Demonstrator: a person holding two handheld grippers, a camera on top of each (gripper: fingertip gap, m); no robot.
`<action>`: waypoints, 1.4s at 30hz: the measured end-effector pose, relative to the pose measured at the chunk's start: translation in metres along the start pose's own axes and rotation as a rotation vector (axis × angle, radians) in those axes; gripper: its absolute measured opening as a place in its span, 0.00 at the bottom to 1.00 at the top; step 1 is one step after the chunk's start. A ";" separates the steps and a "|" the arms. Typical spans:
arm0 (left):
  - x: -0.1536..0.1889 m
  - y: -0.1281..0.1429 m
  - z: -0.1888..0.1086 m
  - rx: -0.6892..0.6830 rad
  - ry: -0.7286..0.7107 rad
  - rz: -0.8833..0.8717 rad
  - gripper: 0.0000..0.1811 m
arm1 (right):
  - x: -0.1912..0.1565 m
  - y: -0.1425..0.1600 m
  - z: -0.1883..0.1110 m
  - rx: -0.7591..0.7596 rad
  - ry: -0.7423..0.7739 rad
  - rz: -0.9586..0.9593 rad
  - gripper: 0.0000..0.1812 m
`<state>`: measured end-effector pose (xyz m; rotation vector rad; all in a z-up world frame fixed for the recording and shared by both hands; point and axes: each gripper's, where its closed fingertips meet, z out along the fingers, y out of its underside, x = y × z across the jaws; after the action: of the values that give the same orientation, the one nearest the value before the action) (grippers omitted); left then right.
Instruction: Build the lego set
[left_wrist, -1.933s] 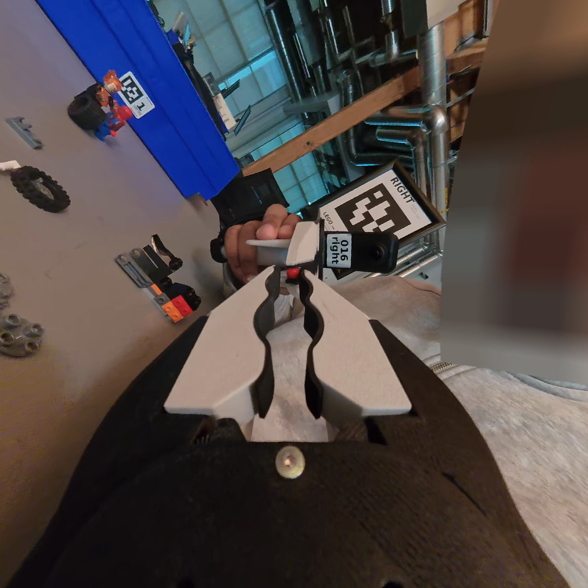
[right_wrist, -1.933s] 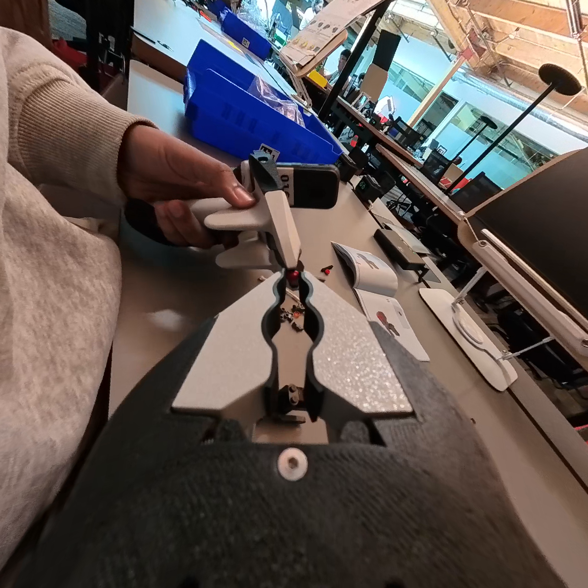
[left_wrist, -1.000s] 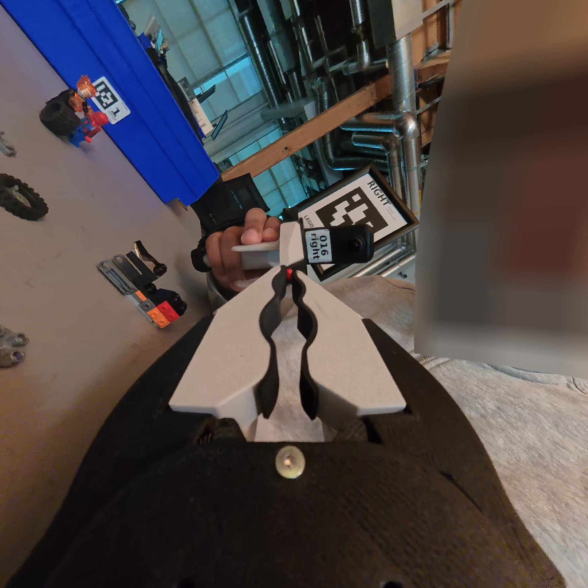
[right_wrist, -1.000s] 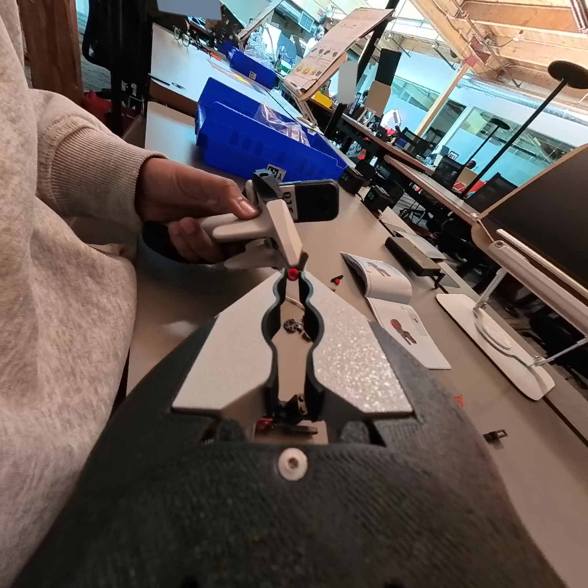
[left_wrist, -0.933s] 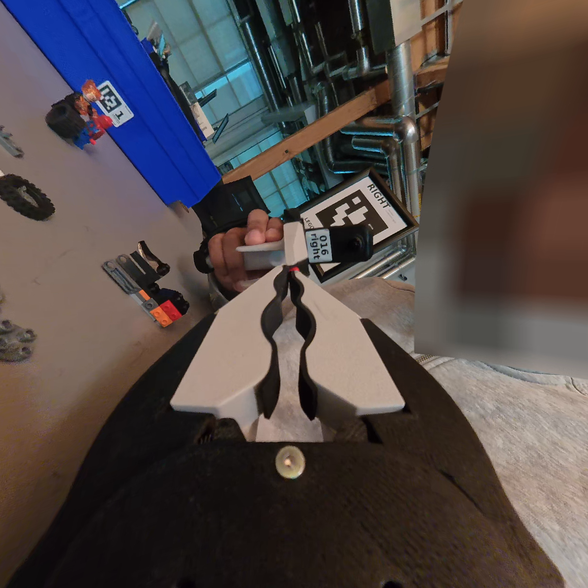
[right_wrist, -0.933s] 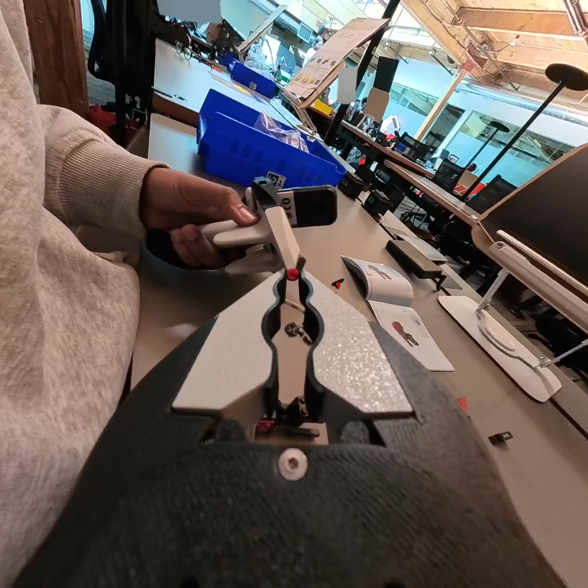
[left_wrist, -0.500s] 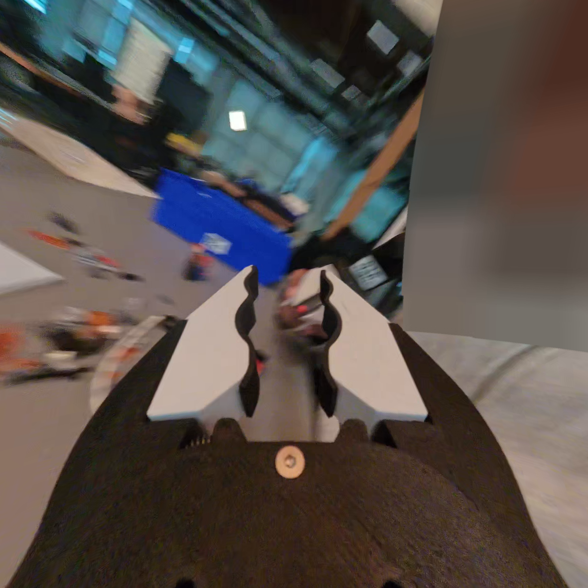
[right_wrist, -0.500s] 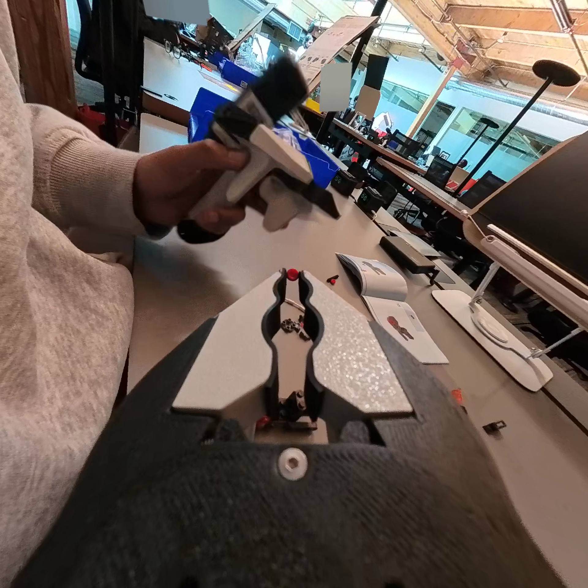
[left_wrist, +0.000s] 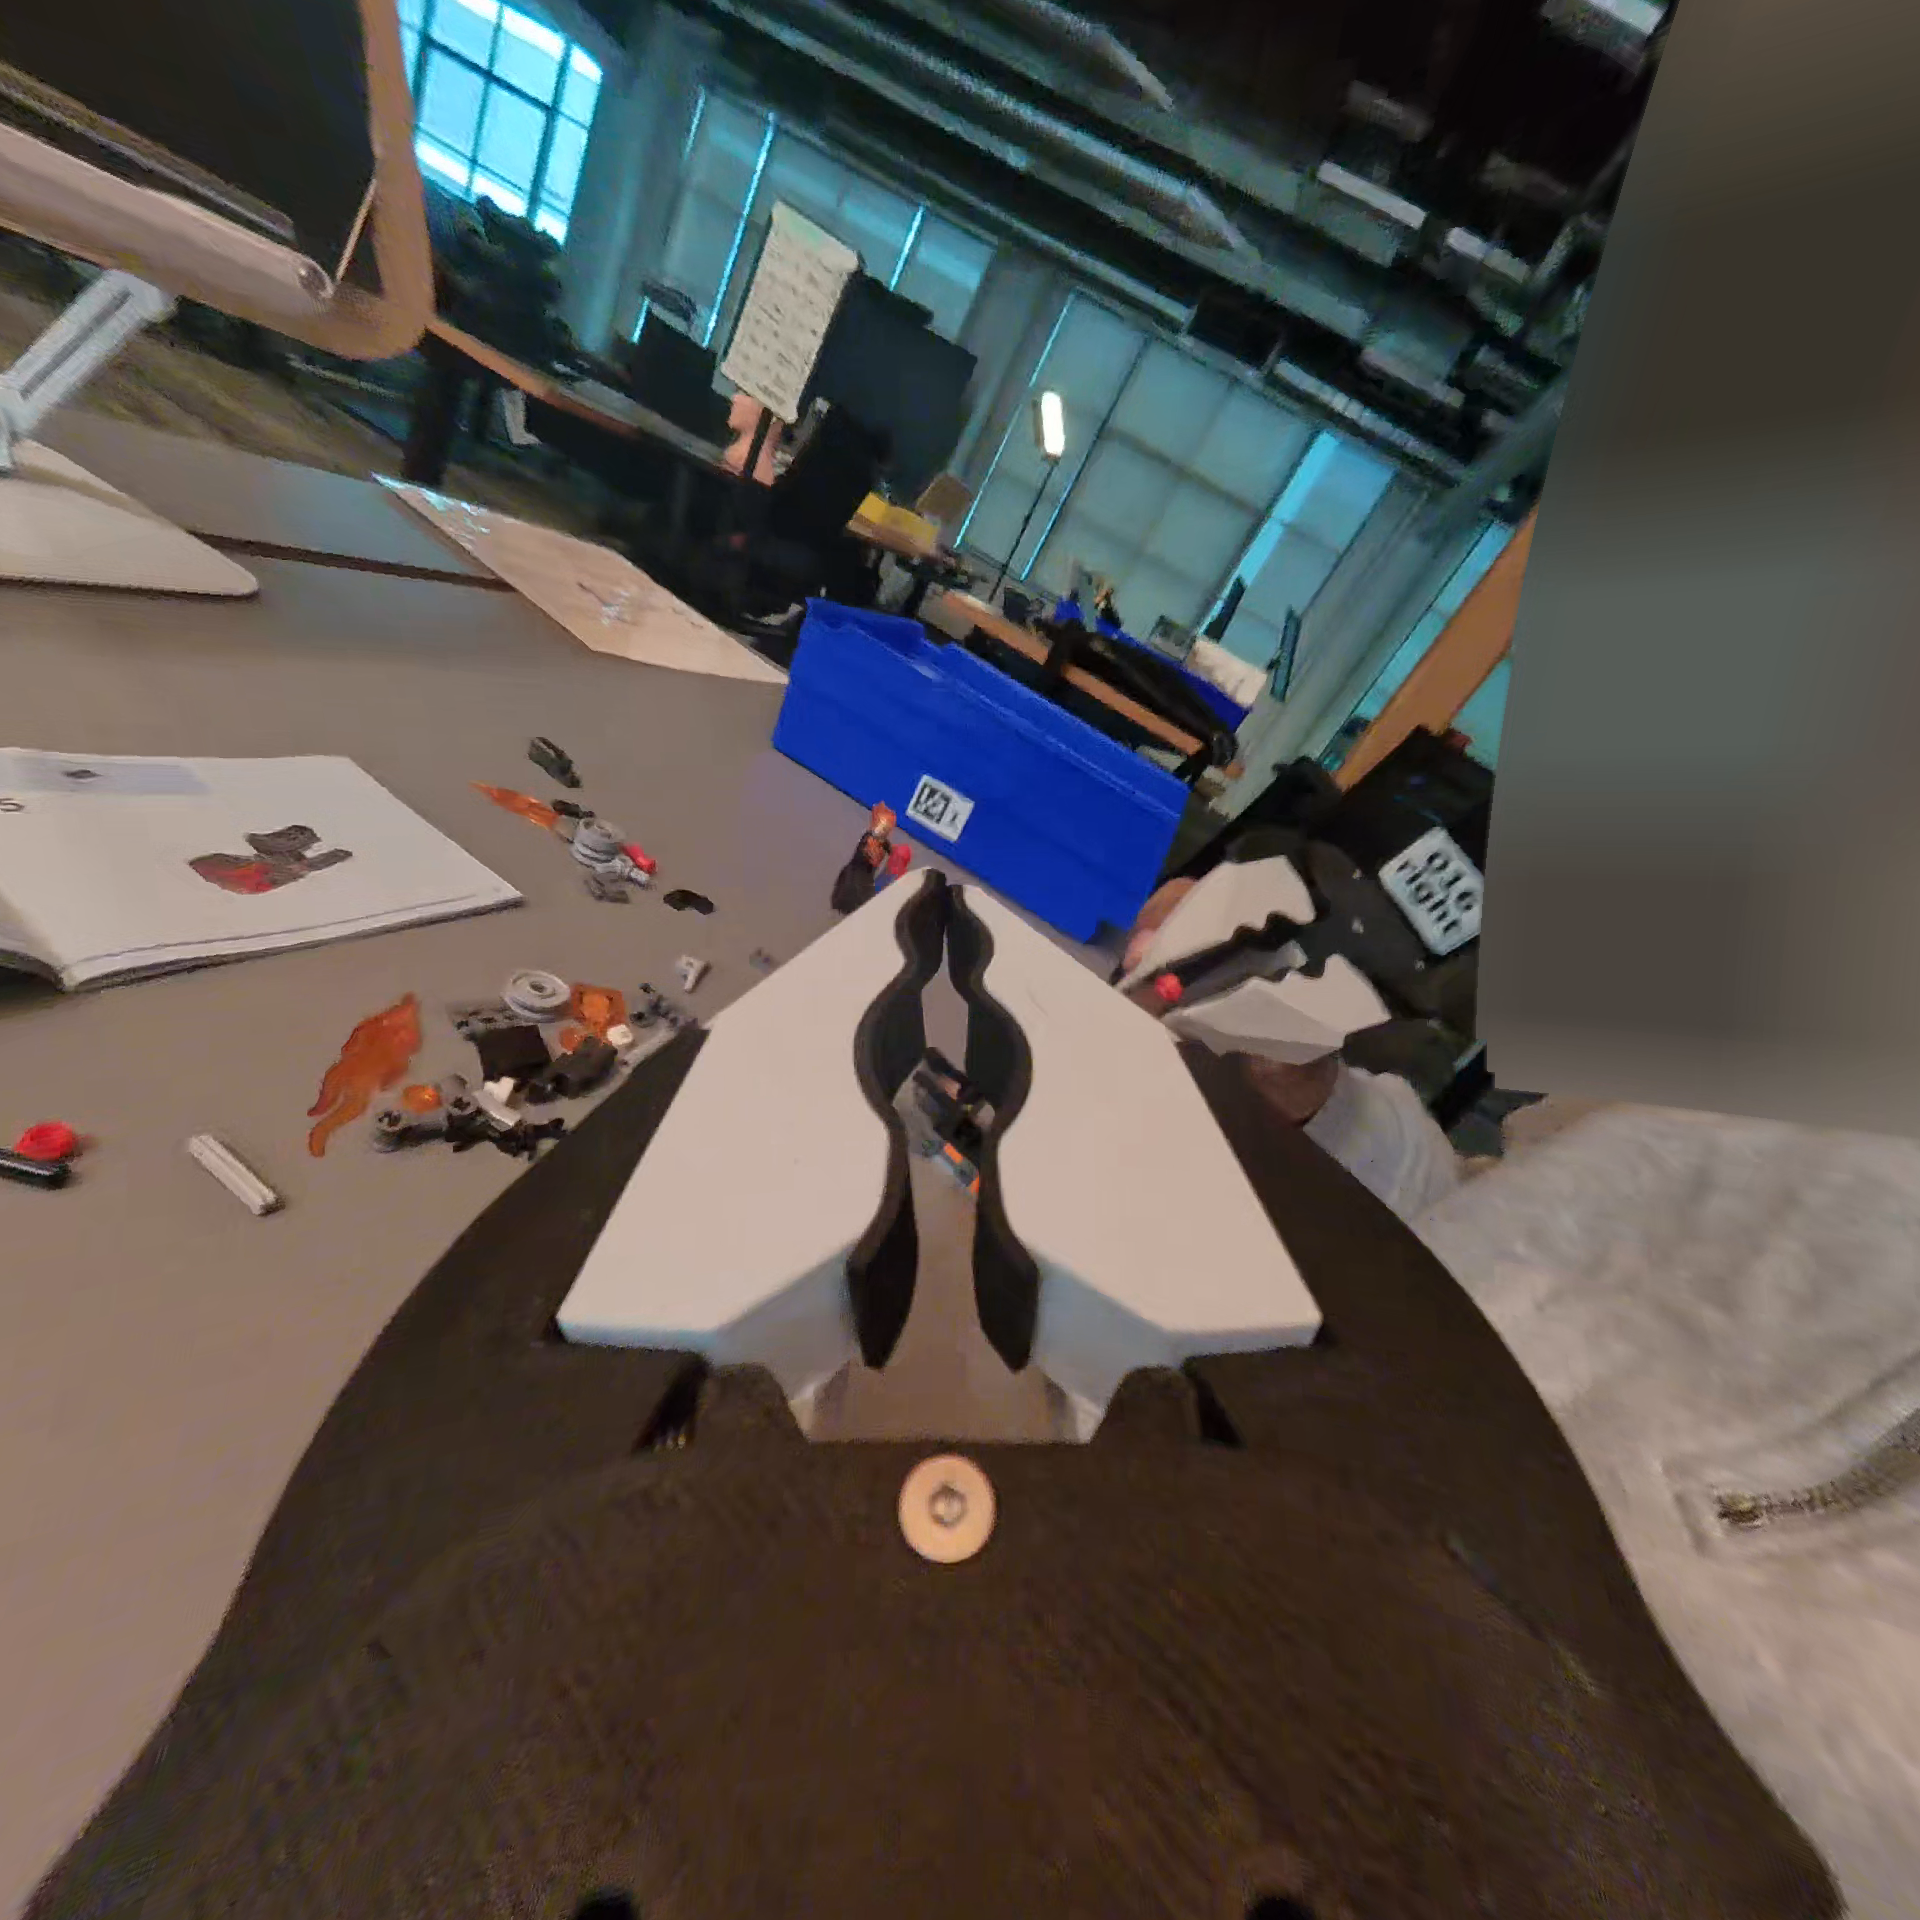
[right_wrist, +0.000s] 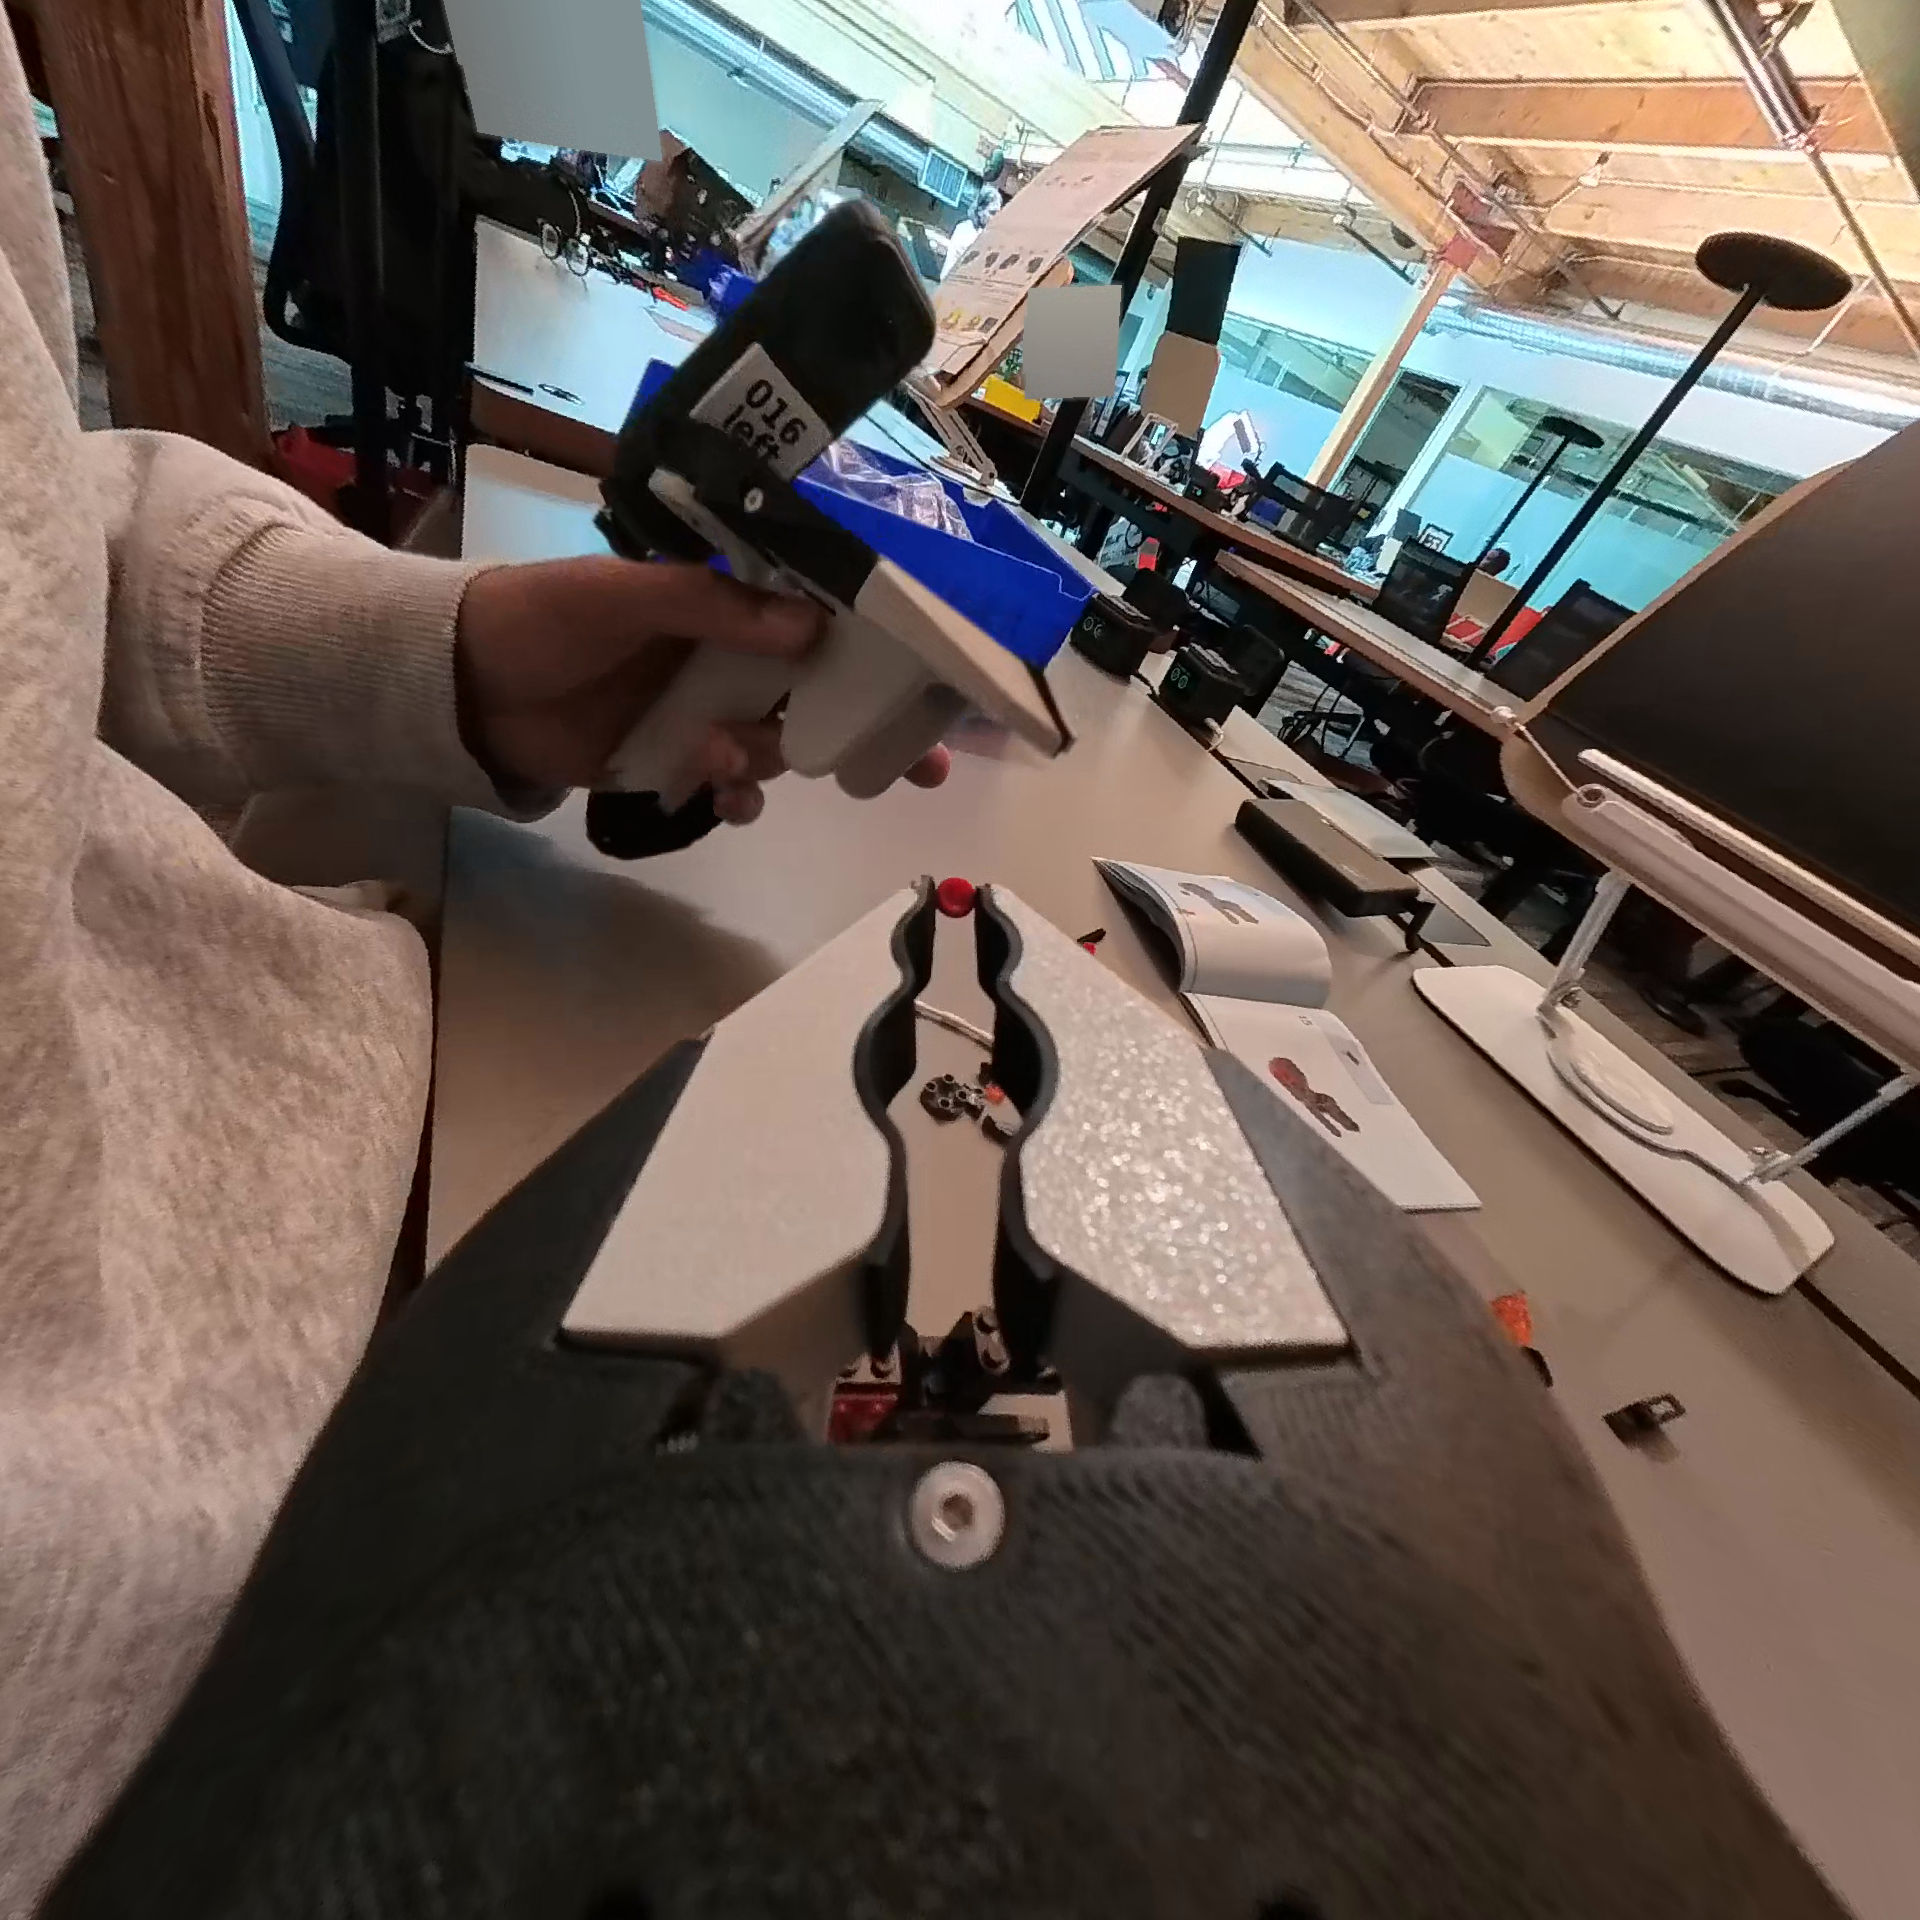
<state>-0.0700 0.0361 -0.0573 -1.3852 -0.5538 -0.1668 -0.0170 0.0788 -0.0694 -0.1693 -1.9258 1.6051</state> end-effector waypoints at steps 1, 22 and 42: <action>-0.001 0.005 0.003 -0.027 -0.028 0.042 0.00 | 0.001 0.000 0.000 0.004 0.002 0.004 0.03; 0.039 0.051 0.034 -0.261 0.169 -0.281 0.00 | 0.003 0.011 -0.002 -0.068 0.039 -0.066 0.03; 0.039 0.053 0.036 -0.266 0.185 -0.297 0.00 | 0.002 0.017 -0.001 -0.112 0.041 -0.096 0.03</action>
<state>-0.0233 0.0892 -0.0827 -1.5189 -0.5955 -0.6207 -0.0230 0.0850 -0.0845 -0.1514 -1.9633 1.4220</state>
